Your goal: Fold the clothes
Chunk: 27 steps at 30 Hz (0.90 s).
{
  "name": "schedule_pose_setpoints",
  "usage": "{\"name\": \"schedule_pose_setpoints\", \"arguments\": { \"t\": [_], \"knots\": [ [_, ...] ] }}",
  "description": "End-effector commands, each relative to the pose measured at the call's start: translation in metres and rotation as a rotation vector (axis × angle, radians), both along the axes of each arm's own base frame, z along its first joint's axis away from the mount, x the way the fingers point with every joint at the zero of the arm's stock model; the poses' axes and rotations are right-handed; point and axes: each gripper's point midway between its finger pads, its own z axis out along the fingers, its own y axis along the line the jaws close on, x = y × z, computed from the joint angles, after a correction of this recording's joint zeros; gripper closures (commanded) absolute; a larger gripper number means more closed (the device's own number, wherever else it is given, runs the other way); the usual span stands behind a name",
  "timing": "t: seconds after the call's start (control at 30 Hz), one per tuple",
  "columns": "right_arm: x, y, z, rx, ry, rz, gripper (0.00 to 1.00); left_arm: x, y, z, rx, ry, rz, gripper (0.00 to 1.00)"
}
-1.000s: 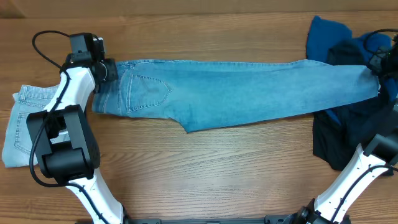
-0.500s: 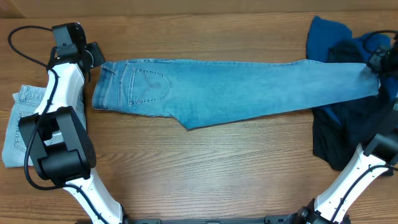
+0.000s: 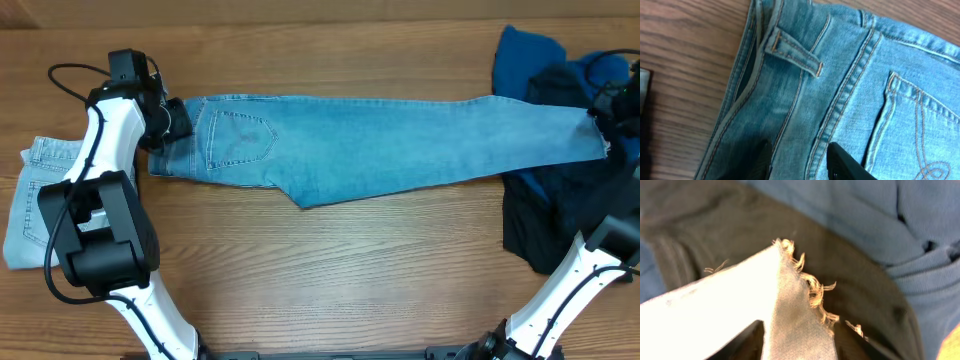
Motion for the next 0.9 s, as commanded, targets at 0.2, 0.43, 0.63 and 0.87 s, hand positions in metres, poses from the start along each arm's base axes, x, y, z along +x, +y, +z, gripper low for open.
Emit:
{"name": "schedule_pose_setpoints", "arguments": {
  "t": [0.2, 0.43, 0.63, 0.87],
  "knots": [
    [-0.019, -0.020, 0.029, 0.107, -0.101, 0.026, 0.34, -0.004, -0.005, 0.002, 0.002, 0.013, -0.055, 0.58],
    [-0.012, -0.017, 0.001, 0.169, -0.141, 0.045, 0.34, -0.010, -0.008, 0.000, -0.005, 0.042, -0.055, 0.53],
    [-0.011, -0.008, -0.036, 0.221, -0.149, 0.054, 0.35, -0.017, -0.009, -0.002, -0.010, 0.069, -0.056, 0.53],
    [-0.009, 0.002, -0.045, 0.273, -0.169, 0.063, 0.73, -0.018, -0.009, -0.002, -0.011, 0.074, -0.055, 0.53]
  ]
}}
